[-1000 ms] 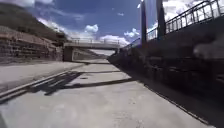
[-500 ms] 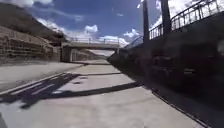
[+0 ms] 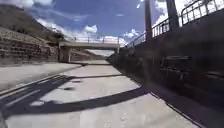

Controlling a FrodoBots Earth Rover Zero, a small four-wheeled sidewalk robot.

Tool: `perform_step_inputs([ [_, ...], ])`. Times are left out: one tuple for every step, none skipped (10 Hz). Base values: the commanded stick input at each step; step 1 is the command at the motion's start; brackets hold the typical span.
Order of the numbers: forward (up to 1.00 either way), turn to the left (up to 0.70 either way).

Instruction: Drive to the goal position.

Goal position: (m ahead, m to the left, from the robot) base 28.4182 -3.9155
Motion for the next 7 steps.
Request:
perform_step_inputs([
  [1.0,0.0],
  [1.0,0.0],
  [1.0,0.0],
  [1.0,0.0],
  [1.0,0.0],
  [1.0,0.0],
  [1.0,0.0],
])
